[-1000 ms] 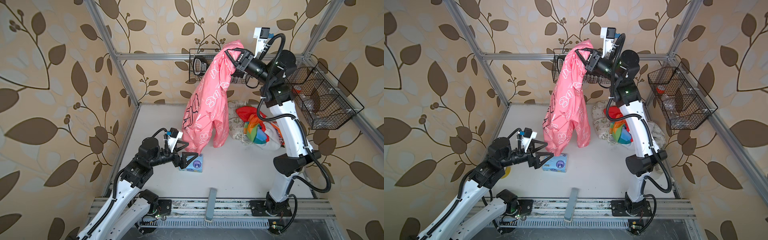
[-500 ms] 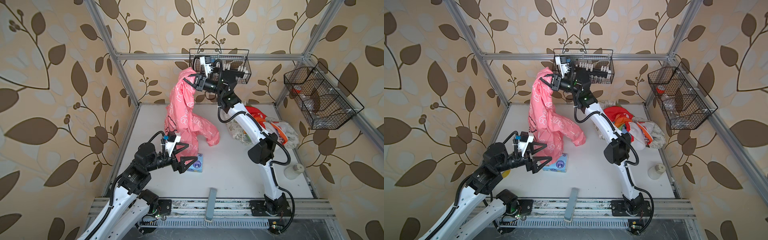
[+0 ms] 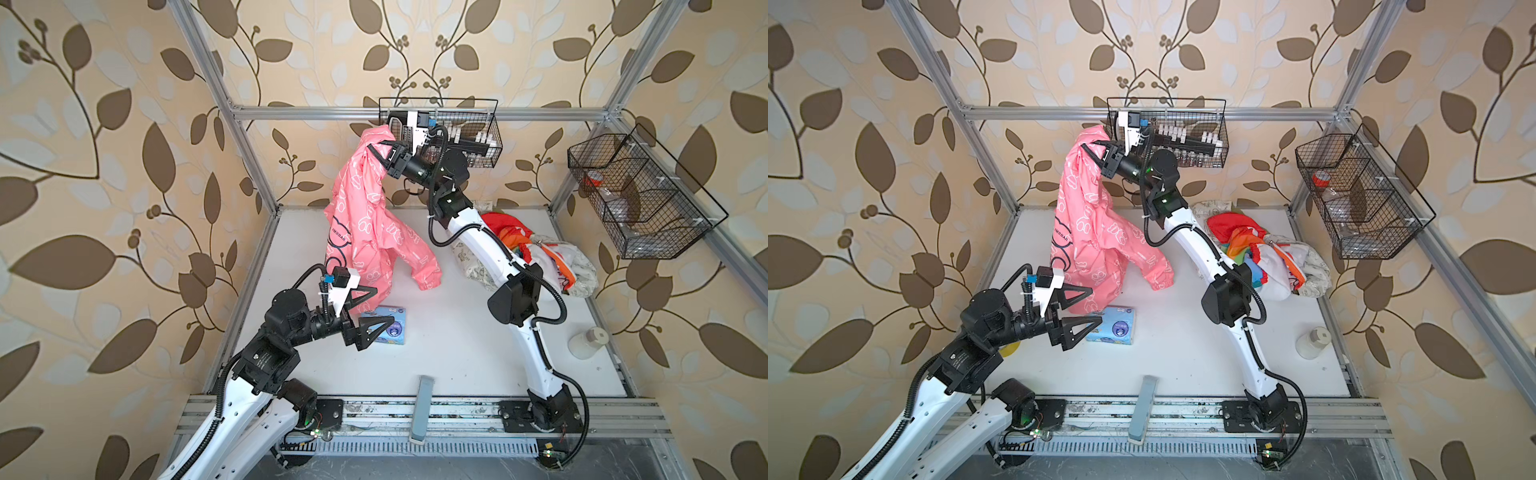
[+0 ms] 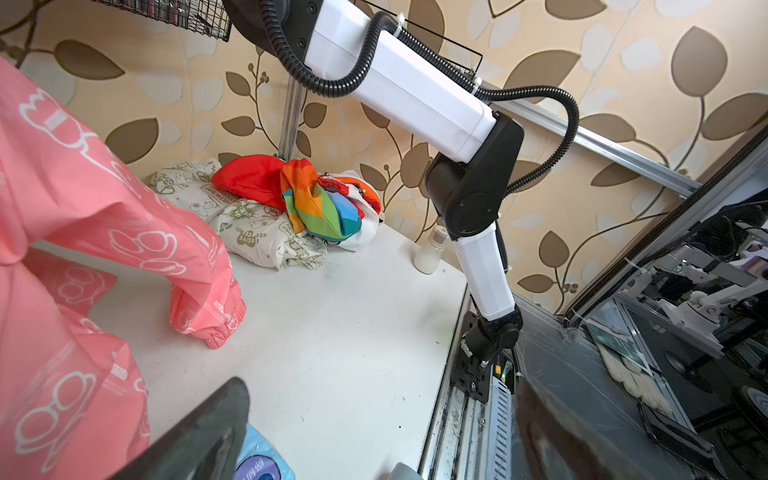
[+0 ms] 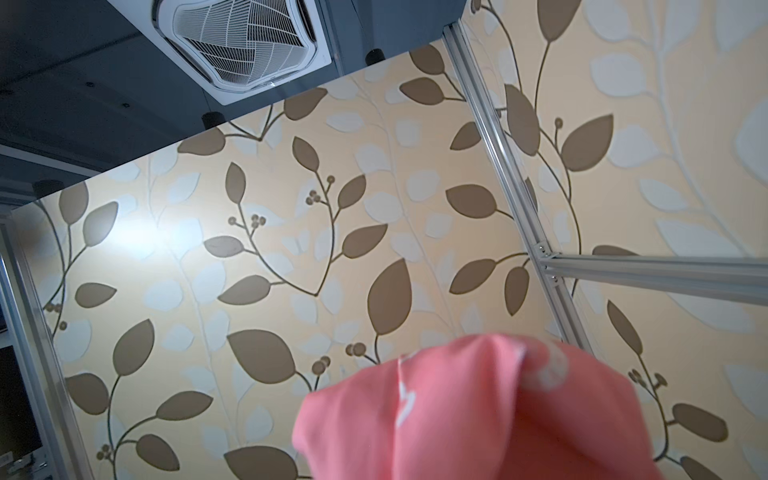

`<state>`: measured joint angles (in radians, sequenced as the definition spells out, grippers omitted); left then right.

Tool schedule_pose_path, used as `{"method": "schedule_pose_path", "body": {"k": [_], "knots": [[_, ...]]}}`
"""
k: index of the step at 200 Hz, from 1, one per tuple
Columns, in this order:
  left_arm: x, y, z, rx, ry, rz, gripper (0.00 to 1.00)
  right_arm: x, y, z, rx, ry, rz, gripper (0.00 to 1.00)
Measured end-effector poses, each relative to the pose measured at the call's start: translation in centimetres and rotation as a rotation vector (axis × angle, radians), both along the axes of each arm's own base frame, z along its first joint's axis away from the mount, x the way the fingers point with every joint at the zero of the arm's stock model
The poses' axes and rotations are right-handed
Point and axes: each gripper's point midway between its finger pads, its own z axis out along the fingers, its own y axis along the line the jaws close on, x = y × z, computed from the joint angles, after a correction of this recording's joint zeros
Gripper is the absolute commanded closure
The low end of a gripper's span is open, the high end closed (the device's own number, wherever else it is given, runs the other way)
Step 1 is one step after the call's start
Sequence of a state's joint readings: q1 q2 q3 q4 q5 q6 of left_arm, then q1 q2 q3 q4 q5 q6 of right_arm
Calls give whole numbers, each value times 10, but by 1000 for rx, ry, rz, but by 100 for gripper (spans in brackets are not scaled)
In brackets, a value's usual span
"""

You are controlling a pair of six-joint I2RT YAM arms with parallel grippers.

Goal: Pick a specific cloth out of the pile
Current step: 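Swing the raised pink cloth toward the left gripper's side of the table, then lower the pink cloth onto the open table beside the left gripper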

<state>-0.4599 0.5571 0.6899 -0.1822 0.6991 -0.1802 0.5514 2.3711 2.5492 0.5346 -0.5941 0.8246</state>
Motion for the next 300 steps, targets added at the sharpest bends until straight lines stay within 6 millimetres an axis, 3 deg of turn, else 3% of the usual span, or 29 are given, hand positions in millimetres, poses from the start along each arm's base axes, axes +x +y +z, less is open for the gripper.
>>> {"method": "schedule_pose_path", "body": {"k": [37,62,86,119,144,170,197,257,300], "knots": [[1,0,-1,5,-3,-2,1,1,-3,3,20,-15,-20,100],[0,-2,-2,10,-4,-8,1,5,2,-8,22,-23,-8,100],[0,-2,-2,11,-7,-8,1,23,15,-52,-31,20,10,100],[-1,-3,-2,12,-8,-14,1,50,36,-152,-187,168,24,100],[-1,-3,-2,12,-10,-15,1,58,41,-218,-291,260,30,100],[-2,-4,-3,13,-9,-19,1,58,42,-268,-401,325,23,100],[-3,-5,-4,14,-7,-27,1,46,35,-296,-511,360,13,100],[-6,-7,-4,16,-9,-38,1,24,15,-319,-714,366,-35,100],[-5,-7,-7,26,-3,-27,1,15,3,-367,-894,457,-70,100]]}}
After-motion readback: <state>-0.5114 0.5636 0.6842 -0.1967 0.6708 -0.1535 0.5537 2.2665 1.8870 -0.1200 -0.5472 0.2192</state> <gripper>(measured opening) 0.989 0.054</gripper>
